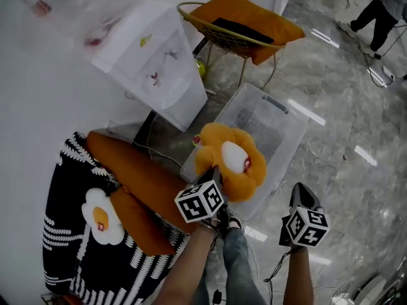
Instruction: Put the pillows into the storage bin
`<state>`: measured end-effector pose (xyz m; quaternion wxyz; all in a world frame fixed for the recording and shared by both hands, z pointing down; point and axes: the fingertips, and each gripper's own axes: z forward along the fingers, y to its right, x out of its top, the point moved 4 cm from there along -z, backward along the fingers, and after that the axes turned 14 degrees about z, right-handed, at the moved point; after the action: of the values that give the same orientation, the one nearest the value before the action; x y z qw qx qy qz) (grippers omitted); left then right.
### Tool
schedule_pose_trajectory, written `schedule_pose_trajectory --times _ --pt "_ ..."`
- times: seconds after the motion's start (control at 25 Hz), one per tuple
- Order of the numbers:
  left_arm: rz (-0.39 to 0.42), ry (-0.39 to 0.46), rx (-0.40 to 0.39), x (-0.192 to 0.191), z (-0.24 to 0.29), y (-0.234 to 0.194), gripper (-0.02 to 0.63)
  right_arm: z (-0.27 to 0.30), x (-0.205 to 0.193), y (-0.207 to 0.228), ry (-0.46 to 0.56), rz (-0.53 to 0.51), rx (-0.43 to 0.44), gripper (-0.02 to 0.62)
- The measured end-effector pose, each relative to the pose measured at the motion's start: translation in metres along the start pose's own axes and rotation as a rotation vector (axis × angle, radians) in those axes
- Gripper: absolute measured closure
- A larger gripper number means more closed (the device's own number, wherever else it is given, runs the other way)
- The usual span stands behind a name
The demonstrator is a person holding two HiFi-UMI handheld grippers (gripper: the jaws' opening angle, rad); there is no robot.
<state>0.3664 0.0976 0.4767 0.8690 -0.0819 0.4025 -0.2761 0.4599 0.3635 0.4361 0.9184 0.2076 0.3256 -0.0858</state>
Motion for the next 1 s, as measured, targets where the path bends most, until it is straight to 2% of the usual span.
schedule_pose_trajectory --times 0.28,0.52,0.56,0.68,0.72,1.0 --pt "-0.003 -0.034 0.002 -0.062 0.076 -0.002 0.59 0.056 -0.028 0.055 0.002 0.082 -0.041 0.594" --pt "-0.032 -0.057 -0.001 -0.085 0.095 -0.008 0.588 0.059 -0.054 0.084 -0.05 0.107 -0.086 0.594" --pt "-0.038 -0.072 -0.003 -0.089 0.097 -0.01 0.58 0.058 -0.057 0.086 -0.06 0.103 -0.091 0.594" --pt "-0.089 -0.098 -0.026 -0.099 0.099 -0.014 0.439 0.059 -0.061 0.088 -0.079 0.092 -0.1 0.594" --pt "-0.1 -0.1 -0.027 -0.1 0.098 -0.016 0.422 0.06 -0.062 0.086 -0.082 0.09 -0.098 0.594" --pt "-0.052 -0.079 -0.007 -0.096 0.083 -0.02 0.414 0.064 -0.06 0.061 -0.085 0.048 -0.062 0.594"
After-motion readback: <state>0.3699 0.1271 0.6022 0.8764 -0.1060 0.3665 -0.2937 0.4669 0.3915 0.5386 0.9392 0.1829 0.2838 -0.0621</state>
